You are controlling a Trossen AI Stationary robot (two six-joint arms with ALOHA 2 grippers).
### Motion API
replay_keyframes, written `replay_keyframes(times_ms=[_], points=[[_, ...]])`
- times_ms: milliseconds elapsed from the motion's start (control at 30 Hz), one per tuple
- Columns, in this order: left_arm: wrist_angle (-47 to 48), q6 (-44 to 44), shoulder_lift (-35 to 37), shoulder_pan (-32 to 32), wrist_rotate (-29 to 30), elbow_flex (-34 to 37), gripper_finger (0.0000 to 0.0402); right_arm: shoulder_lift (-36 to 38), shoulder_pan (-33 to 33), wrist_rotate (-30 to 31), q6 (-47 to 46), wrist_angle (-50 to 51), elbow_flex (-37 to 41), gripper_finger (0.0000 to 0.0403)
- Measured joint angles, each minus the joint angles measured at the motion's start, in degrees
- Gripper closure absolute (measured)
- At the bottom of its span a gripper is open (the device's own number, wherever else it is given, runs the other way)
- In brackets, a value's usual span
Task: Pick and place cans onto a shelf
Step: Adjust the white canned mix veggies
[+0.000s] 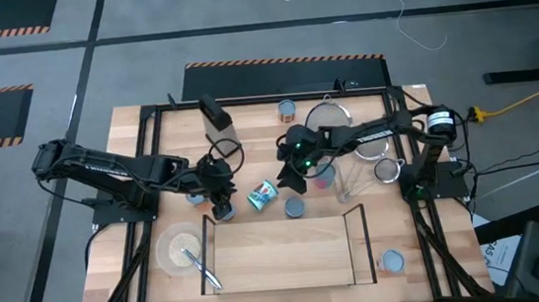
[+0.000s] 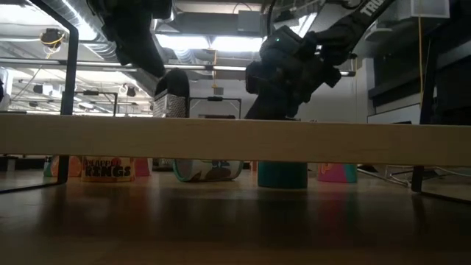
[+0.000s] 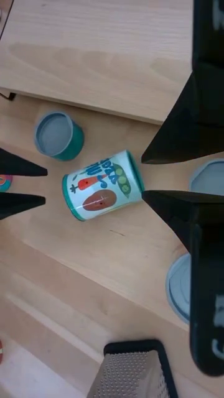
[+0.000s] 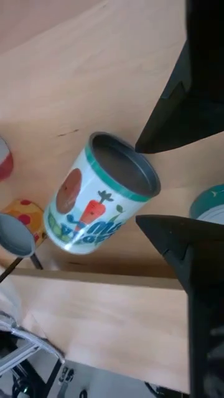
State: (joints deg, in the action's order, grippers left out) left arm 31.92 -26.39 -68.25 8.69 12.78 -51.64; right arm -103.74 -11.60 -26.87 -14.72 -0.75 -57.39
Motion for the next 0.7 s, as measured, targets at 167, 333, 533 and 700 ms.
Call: replay_keyframes(times_ms=[167, 333, 533, 700], points=[[-0.1, 0.0, 0.0, 0.0, 0.0, 0.0, 0.0331, -1.4, 0.1, -1.2, -0.1, -0.8, 0.0, 0.0226], [-0.4, 0.0, 0.0, 0.0, 0.0, 0.0, 0.0331, -3.6, 1.0, -1.4, -0.4, -3.4, 0.0, 0.0226], [-0.5, 0.0, 0.0, 0.0, 0.0, 0.0, 0.0331, -5.6, 2.1, -1.4, -0.3, -6.0, 0.0, 0.0226], [-0.6, 0.0, 0.0, 0.0, 0.0, 0.0, 0.0331, -6.8, 2.5, -1.3, -0.3, -8.0, 0.0, 0.0226]])
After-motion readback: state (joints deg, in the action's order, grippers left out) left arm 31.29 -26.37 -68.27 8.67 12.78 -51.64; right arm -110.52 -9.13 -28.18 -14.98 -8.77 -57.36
